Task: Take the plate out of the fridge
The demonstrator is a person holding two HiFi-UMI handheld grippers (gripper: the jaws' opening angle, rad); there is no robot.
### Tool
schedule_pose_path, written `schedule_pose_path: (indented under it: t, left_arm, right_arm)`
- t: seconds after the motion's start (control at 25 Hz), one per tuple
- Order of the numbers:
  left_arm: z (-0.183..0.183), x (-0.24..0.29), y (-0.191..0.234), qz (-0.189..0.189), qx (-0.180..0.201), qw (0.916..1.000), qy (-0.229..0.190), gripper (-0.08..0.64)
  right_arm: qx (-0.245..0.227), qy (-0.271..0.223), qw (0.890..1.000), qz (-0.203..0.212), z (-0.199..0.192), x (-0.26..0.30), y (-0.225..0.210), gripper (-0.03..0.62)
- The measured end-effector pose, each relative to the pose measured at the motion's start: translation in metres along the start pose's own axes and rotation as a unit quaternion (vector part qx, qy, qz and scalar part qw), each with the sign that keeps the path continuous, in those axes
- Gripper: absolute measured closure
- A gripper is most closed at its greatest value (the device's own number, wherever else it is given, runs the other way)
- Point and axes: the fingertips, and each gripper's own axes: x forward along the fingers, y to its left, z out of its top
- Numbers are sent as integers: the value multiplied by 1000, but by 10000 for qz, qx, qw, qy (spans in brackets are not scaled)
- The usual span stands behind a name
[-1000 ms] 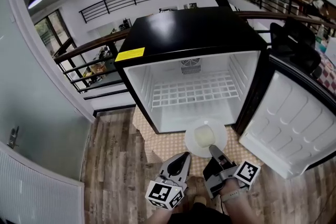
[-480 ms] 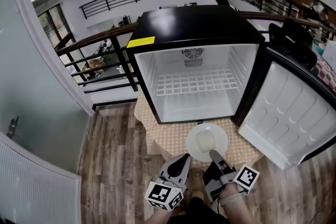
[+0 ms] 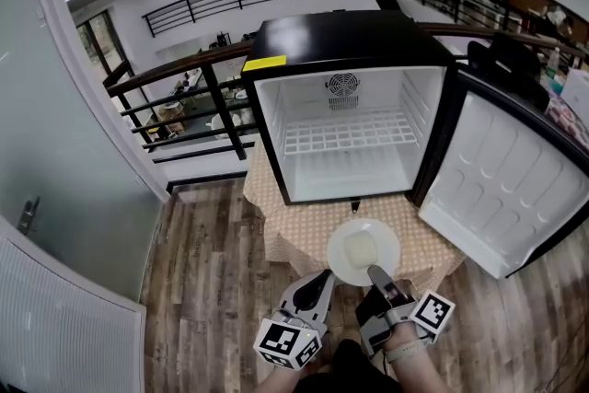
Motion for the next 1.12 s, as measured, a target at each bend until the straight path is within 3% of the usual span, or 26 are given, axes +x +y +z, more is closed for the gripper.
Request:
schedule_pose_path:
  t: [1.12]
  left_arm:
    - [-19,-73,-41,-132,-136,9997,-122,549]
  right_arm:
    - [-1,-164,9999,44,-48,-79,1,537]
